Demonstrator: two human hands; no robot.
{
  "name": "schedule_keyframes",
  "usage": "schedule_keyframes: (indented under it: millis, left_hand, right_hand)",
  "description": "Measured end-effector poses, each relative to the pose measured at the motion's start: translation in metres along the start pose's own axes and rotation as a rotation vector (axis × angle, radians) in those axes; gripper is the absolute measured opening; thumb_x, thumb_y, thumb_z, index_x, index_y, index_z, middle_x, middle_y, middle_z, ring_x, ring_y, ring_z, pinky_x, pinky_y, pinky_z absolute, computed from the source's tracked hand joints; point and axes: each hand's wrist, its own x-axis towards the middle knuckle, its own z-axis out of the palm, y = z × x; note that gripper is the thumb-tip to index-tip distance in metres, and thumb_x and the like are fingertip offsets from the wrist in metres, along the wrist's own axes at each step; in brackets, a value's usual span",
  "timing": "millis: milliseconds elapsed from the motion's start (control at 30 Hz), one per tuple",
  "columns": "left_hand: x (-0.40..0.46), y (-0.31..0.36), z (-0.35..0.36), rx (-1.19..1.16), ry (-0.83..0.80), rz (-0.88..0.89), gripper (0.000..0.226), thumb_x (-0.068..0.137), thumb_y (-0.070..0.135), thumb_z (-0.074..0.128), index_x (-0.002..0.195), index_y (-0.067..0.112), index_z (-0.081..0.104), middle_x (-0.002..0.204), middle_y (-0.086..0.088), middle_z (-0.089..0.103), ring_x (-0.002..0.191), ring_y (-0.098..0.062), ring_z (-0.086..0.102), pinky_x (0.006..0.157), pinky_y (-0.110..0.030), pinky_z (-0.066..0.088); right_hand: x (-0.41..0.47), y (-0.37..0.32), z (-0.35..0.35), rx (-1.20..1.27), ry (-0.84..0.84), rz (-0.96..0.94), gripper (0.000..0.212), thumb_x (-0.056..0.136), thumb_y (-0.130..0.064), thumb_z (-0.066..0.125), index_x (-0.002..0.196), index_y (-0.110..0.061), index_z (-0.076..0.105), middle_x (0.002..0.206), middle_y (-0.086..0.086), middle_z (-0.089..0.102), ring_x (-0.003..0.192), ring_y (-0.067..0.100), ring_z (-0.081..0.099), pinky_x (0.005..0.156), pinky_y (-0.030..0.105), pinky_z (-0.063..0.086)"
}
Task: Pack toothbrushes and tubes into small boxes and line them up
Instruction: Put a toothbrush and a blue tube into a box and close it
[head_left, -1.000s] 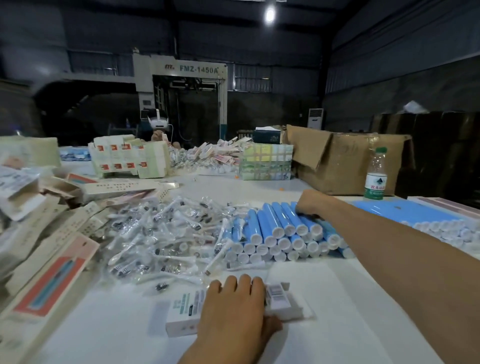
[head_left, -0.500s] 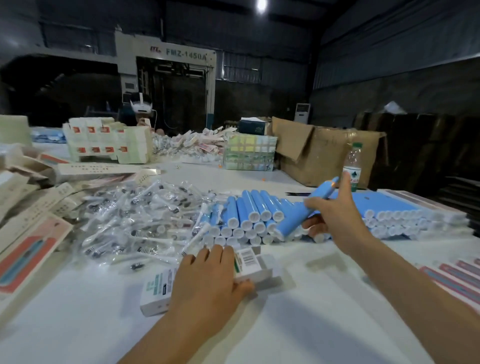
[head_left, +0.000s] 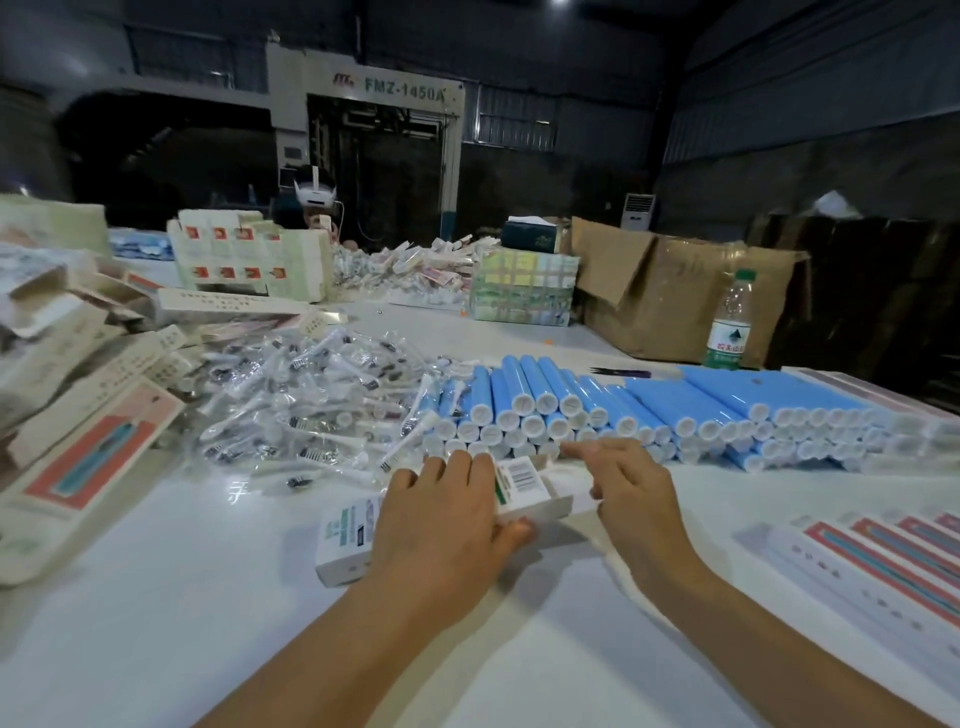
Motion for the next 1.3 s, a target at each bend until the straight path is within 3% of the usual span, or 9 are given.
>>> schedule_keyframes:
  millis: [133,300,467,633,767,867,1033,1167,1300]
  left_hand:
    - [-0.004,-0.003,0.001,-0.028,-0.048,0.026,0.053,0.089,0.065,0.035,0.123,0.023,0.038,0.12,0.004,0.046,0.108,-0.02,0.042,0.09,-0.037,0.028]
    - [-0.003,-0.002,0.004,-0.007,-0.106,0.07,0.053,0.09,0.056,0.042,0.122,0.014,0.043,0.12,-0.008,0.049,0.107,-0.029,0.042,0.086,-0.043,0.028]
    - [-0.004,-0.002,0.01,-0.043,-0.118,0.079,0.057,0.089,0.052,0.05,0.125,0.008,0.043,0.125,-0.015,0.047,0.112,-0.033,0.04,0.093,-0.046,0.026]
    - [0.005,-0.009,0.007,0.005,-0.2,0.092,0.062,0.092,0.053,0.044,0.132,0.006,0.044,0.13,-0.017,0.046,0.117,-0.034,0.036,0.096,-0.051,0.023]
    - [0.002,-0.014,0.01,-0.035,-0.159,0.081,0.056,0.09,0.05,0.048,0.128,0.008,0.045,0.127,-0.014,0.047,0.115,-0.033,0.038,0.095,-0.049,0.024]
    - [-0.002,-0.017,0.012,-0.057,-0.107,0.079,0.055,0.088,0.051,0.049,0.124,0.01,0.044,0.125,-0.012,0.047,0.113,-0.032,0.041,0.094,-0.046,0.026]
    - [-0.001,-0.021,0.008,-0.003,-0.067,0.074,0.053,0.086,0.063,0.04,0.116,0.019,0.042,0.116,-0.003,0.049,0.107,-0.027,0.044,0.084,-0.042,0.028]
    - [0.003,-0.022,0.003,-0.057,-0.003,0.015,0.048,0.085,0.065,0.036,0.116,0.028,0.039,0.114,0.007,0.047,0.105,-0.017,0.043,0.083,-0.035,0.026]
    - [0.003,-0.019,0.0,-0.062,0.07,-0.023,0.051,0.084,0.067,0.029,0.119,0.031,0.035,0.113,0.012,0.046,0.105,-0.014,0.042,0.081,-0.032,0.024]
  right_hand:
    - [0.015,-0.015,-0.009,-0.21,-0.004,-0.153,0.028,0.092,-0.011,0.056,0.077,-0.032,0.068,0.091,-0.004,0.065,0.071,0.003,0.055,0.07,0.023,0.041]
    - [0.048,-0.047,0.045,-0.664,-0.408,-0.505,0.013,0.09,-0.011,0.061,0.091,-0.017,0.073,0.081,-0.021,0.06,0.067,-0.01,0.052,0.064,0.006,0.037]
    - [0.067,-0.047,0.139,-1.215,-0.85,-0.842,0.028,0.095,-0.012,0.046,0.12,-0.017,0.059,0.119,0.0,0.056,0.103,0.019,0.054,0.075,0.029,0.04]
    - [0.067,-0.041,0.187,-1.622,-0.948,-1.025,0.024,0.089,0.001,0.045,0.106,-0.01,0.058,0.103,0.006,0.061,0.092,0.025,0.061,0.067,0.033,0.048]
    - [0.068,-0.042,0.182,-1.485,-0.936,-1.019,0.051,0.091,-0.004,0.043,0.139,-0.019,0.035,0.107,0.007,0.055,0.079,0.022,0.051,0.051,0.028,0.029]
    - [0.065,-0.054,0.159,-1.225,-0.902,-0.869,0.06,0.093,-0.01,0.043,0.147,-0.029,0.026,0.101,0.003,0.048,0.078,0.02,0.047,0.06,0.031,0.036]
    - [0.067,-0.072,0.077,-0.591,-0.434,-0.619,0.02,0.09,-0.011,0.058,0.105,-0.022,0.066,0.079,-0.012,0.052,0.064,0.0,0.05,0.062,0.011,0.037]
    - [0.053,-0.052,0.002,0.109,0.014,-0.142,0.016,0.087,0.003,0.058,0.083,-0.012,0.062,0.057,0.002,0.056,0.042,0.013,0.053,0.038,0.023,0.042]
    - [0.031,-0.021,-0.026,0.358,0.148,0.112,0.01,0.087,0.004,0.058,0.081,-0.003,0.06,0.056,0.008,0.058,0.045,0.016,0.06,0.041,0.024,0.049]
